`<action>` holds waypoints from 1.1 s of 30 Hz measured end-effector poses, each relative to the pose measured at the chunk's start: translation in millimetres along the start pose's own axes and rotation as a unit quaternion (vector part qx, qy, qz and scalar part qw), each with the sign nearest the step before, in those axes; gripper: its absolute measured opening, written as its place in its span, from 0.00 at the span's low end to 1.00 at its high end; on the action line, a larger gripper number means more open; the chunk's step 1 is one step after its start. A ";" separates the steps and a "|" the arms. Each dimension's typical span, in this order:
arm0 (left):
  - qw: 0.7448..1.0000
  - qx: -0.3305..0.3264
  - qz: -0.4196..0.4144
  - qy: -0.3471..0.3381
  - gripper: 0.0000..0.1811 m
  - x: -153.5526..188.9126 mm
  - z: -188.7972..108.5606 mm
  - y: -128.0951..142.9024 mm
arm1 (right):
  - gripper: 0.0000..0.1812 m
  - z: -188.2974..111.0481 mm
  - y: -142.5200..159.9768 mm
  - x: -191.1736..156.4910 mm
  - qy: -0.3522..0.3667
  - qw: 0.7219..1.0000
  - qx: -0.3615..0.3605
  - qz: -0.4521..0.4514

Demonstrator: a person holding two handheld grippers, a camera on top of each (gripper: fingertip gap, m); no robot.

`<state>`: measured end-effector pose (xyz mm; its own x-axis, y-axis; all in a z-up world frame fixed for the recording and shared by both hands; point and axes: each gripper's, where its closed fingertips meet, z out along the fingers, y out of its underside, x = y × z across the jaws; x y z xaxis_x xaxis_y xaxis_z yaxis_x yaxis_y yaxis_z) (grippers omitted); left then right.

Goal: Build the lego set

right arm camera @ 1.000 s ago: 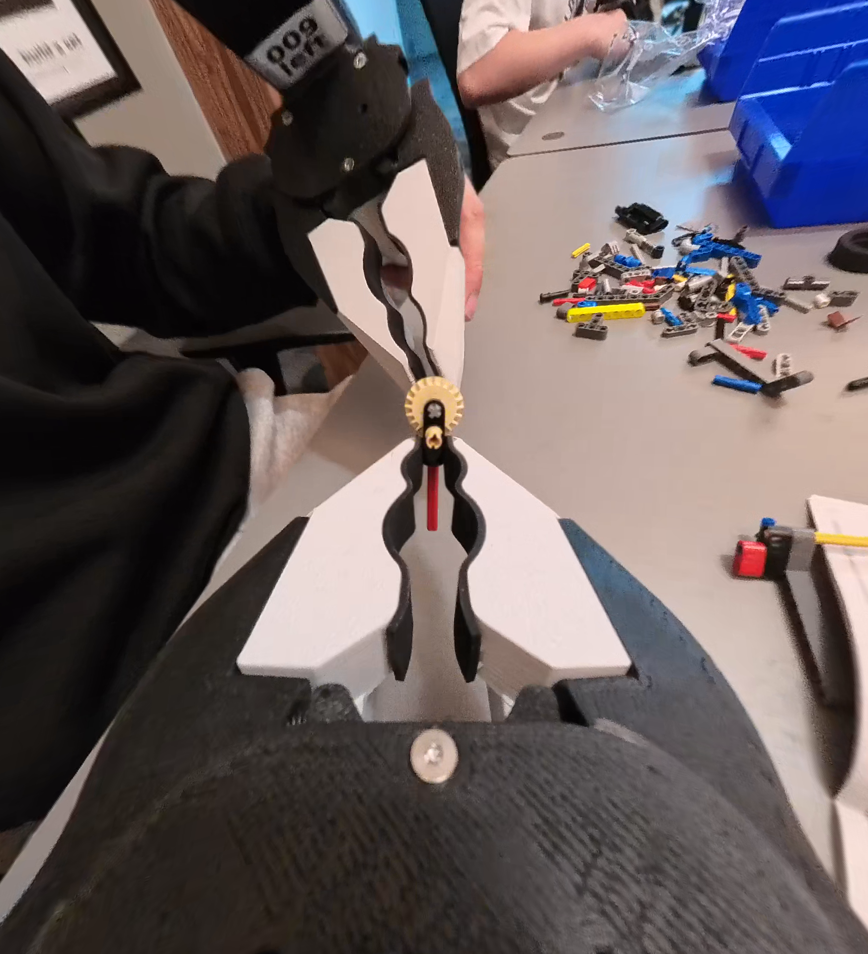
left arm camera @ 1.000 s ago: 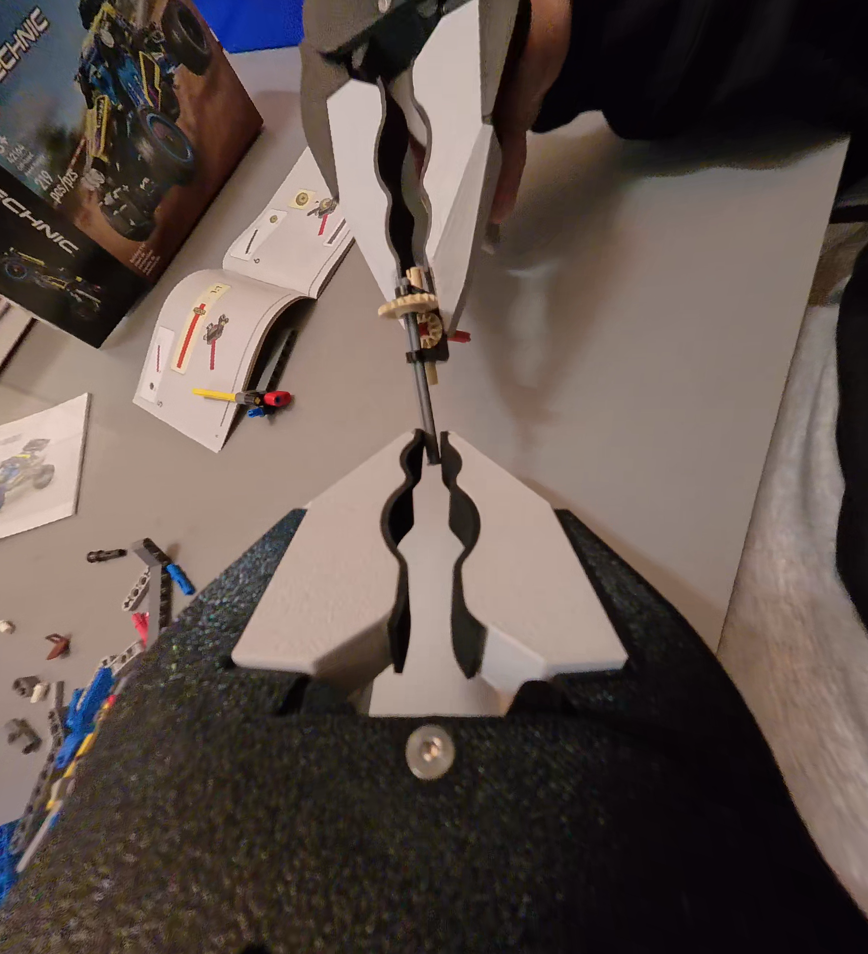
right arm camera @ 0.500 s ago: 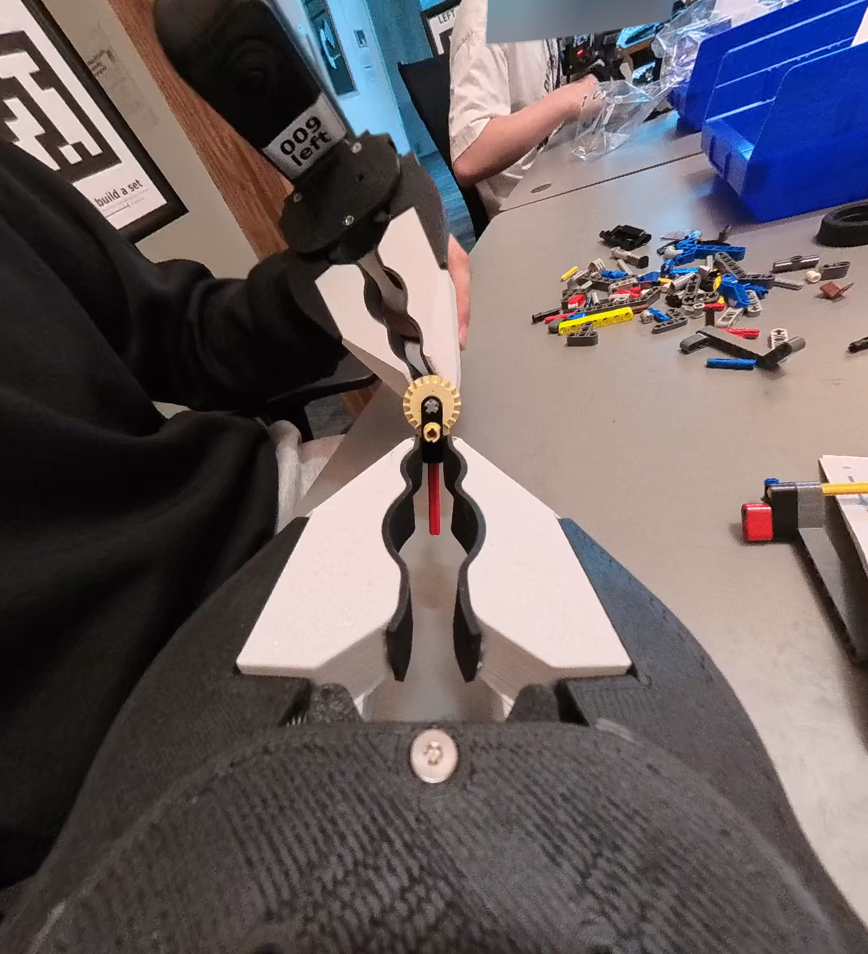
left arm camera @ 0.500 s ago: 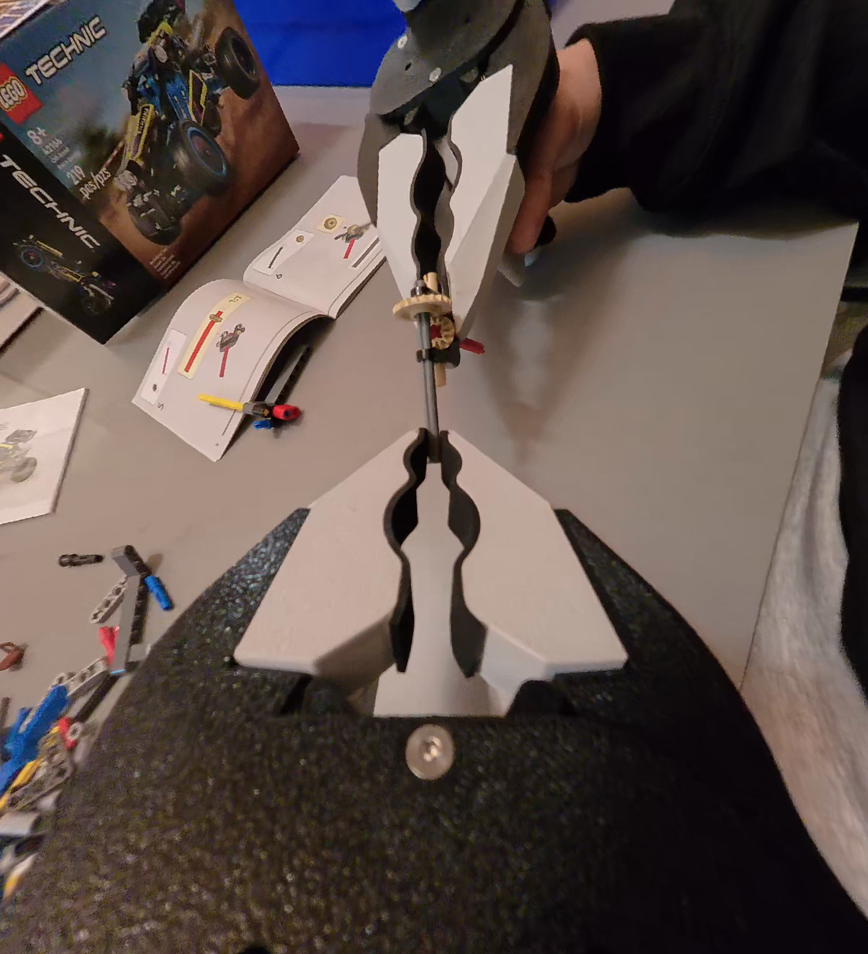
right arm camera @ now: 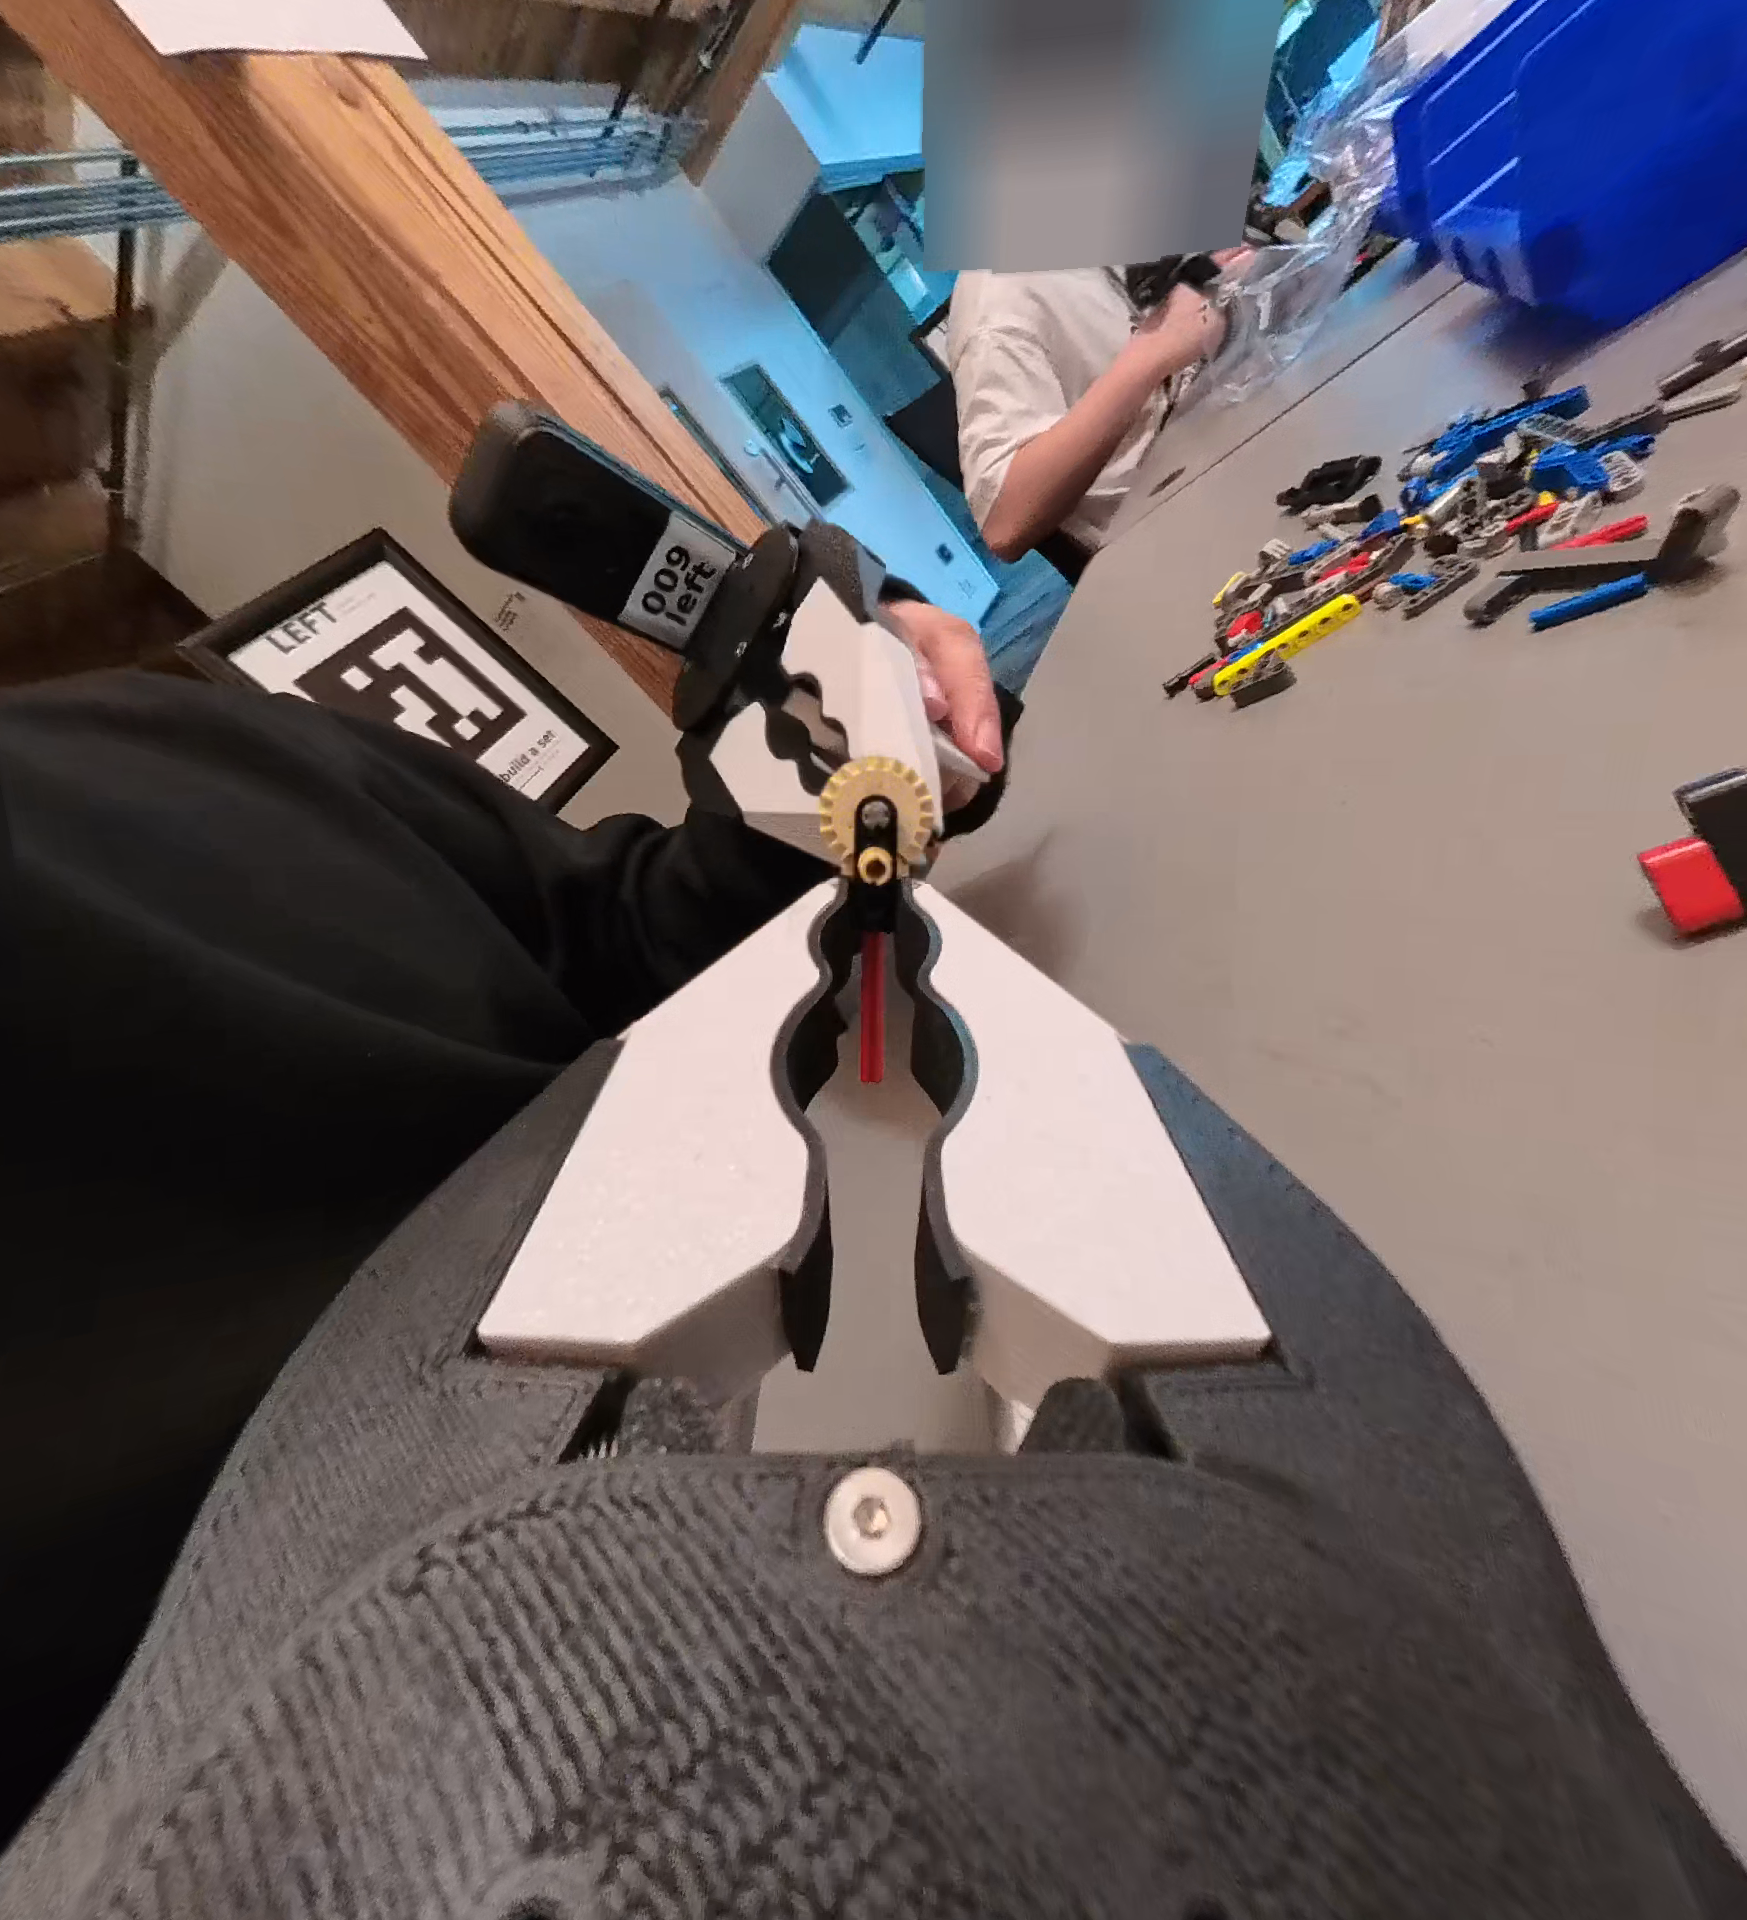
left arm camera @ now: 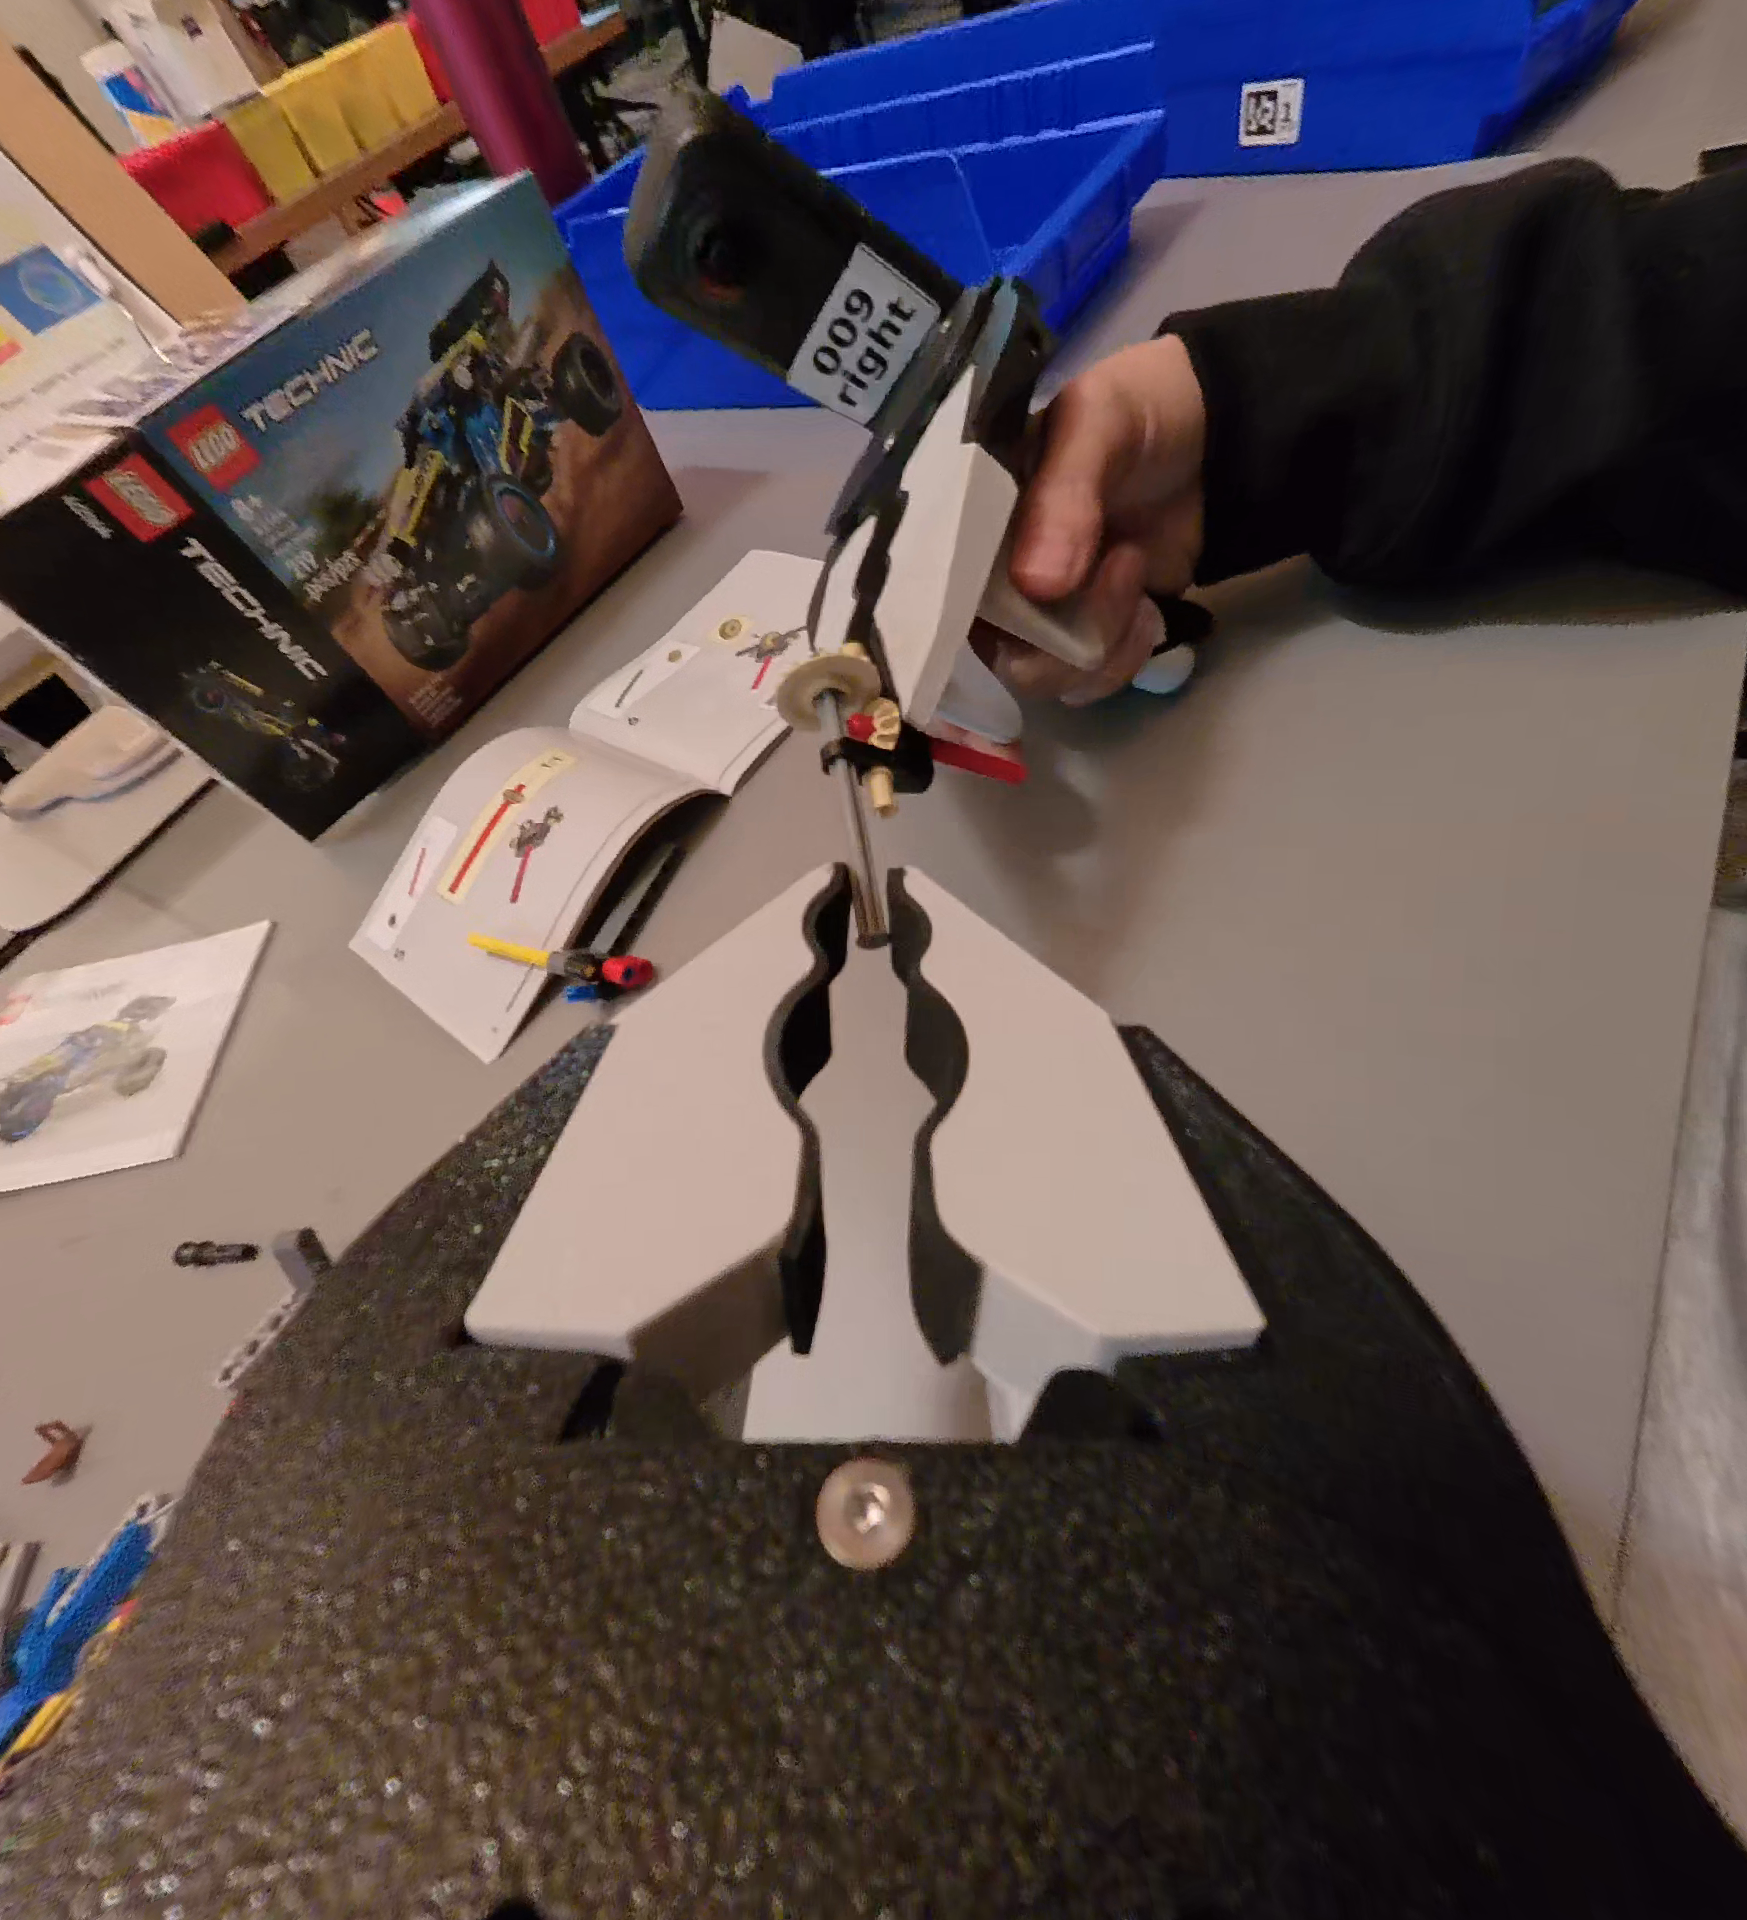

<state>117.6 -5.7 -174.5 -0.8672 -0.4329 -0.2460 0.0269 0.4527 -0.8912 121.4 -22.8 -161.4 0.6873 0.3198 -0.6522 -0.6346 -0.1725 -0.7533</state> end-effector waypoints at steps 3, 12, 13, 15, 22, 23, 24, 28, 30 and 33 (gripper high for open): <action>1.000 -0.005 -0.007 -0.007 0.02 -3.2 0.0 -0.5 | 0.03 0.1 -1.0 0.6 0.000 1.000 0.005 0.000; 0.983 0.012 -0.174 0.056 0.01 -4.9 2.8 3.6 | 0.04 -0.2 -4.0 3.7 0.008 1.000 0.018 0.009; 0.981 0.018 -0.185 0.058 0.01 -5.7 3.4 3.1 | 0.04 -1.0 -5.5 3.7 0.009 1.000 0.023 0.009; 0.976 0.033 -0.208 0.057 0.01 -9.4 4.4 1.9 | 0.06 -3.3 -8.4 5.5 0.016 0.999 0.032 0.011; 0.964 0.071 -0.255 0.015 0.01 -31.3 4.4 5.3 | 0.16 -12.7 -9.2 12.8 0.061 0.998 0.020 -0.026; 0.964 0.073 -0.255 0.009 0.01 -33.2 4.7 5.9 | 0.16 -12.6 -10.3 11.8 0.064 0.997 0.020 -0.037; 0.964 0.074 -0.255 0.002 0.01 -35.3 5.1 6.7 | 0.16 -12.6 -11.0 13.5 0.075 0.996 0.019 -0.045; 0.961 0.069 -0.268 -0.019 0.01 -39.6 8.3 9.7 | 0.16 -14.4 -16.1 31.2 0.164 0.980 0.014 -0.114; 0.954 0.056 -0.291 -0.036 0.01 -43.3 10.8 15.3 | 0.17 -16.0 -15.9 35.4 0.213 0.961 -0.011 -0.178; 0.938 0.052 -0.339 -0.047 0.01 -44.5 17.0 20.1 | 0.15 -17.4 -6.3 42.2 0.290 0.915 -0.080 -0.270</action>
<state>165.2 9.3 -188.0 -0.6550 -0.6636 0.3615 -0.4618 -0.0272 -0.8866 160.6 -24.4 -185.6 0.9866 -0.1406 -0.0825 -0.1200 -0.2841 -0.9512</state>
